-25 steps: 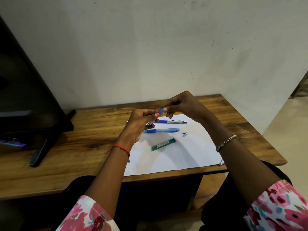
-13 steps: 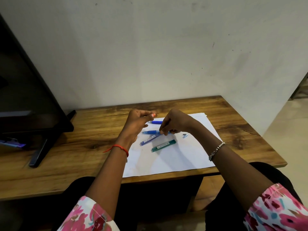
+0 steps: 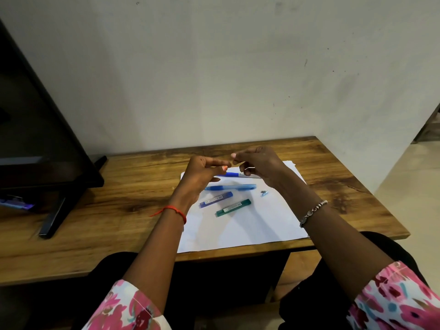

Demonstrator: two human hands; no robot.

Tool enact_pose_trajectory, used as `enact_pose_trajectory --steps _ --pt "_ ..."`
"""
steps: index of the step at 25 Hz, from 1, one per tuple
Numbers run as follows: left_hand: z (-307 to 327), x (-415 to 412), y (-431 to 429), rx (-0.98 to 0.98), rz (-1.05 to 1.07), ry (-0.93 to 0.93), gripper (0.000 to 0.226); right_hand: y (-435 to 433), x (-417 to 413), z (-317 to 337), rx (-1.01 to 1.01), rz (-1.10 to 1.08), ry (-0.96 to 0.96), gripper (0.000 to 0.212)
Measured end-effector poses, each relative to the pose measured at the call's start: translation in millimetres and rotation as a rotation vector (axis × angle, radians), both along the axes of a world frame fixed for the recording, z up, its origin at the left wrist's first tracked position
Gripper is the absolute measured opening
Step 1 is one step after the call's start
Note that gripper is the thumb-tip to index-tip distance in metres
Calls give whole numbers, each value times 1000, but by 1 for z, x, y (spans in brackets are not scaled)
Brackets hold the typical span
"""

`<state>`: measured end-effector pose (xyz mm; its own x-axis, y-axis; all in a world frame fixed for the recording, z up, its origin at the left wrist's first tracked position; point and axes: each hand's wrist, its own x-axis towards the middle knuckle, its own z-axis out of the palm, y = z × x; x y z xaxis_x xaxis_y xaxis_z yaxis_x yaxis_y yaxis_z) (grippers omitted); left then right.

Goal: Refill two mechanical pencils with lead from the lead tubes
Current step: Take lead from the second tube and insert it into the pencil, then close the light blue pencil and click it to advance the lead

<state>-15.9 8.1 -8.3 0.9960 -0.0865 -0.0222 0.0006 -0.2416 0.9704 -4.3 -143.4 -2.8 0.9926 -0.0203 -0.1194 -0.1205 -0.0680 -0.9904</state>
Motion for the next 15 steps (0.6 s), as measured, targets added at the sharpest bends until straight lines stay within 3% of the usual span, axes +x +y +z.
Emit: enact_pose_trajectory --steps 6,15 --pt "-24 7 -10 556 -64 -220 20 -9 9 -2 98 -199 -73 15" --pt "-33 6 -22 777 -130 -282 19 -14 8 7 201 -249 -138 7"
